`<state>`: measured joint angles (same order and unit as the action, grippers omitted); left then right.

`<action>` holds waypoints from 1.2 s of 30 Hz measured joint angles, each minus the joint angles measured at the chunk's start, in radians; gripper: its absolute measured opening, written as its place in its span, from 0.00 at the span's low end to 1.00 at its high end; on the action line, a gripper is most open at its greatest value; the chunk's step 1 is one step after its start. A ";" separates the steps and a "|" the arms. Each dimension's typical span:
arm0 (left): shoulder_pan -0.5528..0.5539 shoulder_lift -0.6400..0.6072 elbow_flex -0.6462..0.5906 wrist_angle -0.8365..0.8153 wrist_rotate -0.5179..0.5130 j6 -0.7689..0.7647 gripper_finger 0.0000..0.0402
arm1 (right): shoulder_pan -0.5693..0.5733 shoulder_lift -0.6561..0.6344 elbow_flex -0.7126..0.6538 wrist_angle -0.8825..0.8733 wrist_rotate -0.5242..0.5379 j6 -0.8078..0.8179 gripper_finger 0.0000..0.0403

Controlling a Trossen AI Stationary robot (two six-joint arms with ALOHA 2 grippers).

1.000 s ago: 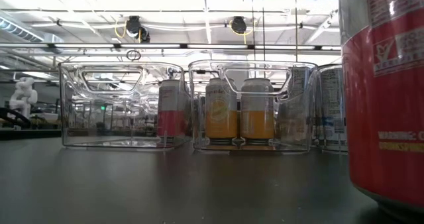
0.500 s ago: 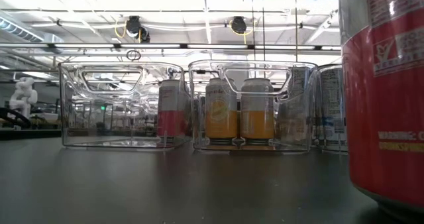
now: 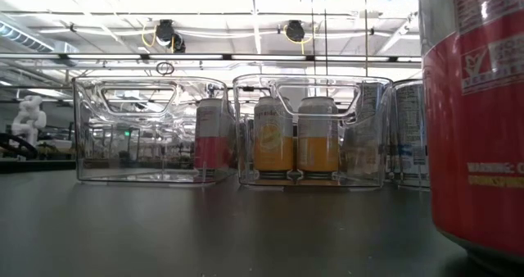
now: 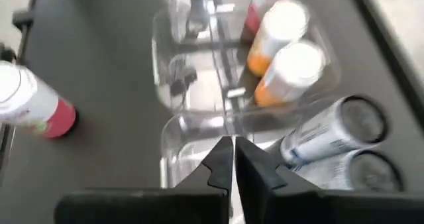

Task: Sort soda cans
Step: Put the pink white soda can into the left transparent bin

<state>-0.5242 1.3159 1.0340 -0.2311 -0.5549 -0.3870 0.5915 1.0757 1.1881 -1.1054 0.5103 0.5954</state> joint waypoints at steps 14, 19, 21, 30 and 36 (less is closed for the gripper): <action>0.073 0.000 0.000 0.016 -0.004 -0.041 0.97 | -0.001 -0.266 -0.278 0.363 0.159 -0.168 0.00; 0.093 0.000 0.000 0.015 -0.004 -0.051 0.97 | -0.051 -0.364 -0.513 0.709 0.103 -0.279 0.00; 0.099 0.000 0.000 0.015 -0.004 -0.052 0.97 | -0.087 -0.399 -0.585 0.779 0.078 -0.296 0.00; 0.107 0.000 0.000 0.013 -0.004 -0.052 0.97 | -0.206 -0.647 -0.799 0.922 -0.060 -0.380 0.00; 0.106 0.000 0.000 0.013 -0.004 -0.052 0.97 | -0.242 -0.887 -0.985 1.106 -0.068 -0.436 0.00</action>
<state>-0.4183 1.3159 1.0344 -0.2184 -0.5587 -0.4393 0.3493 0.1887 0.2034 0.0009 0.4426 0.1593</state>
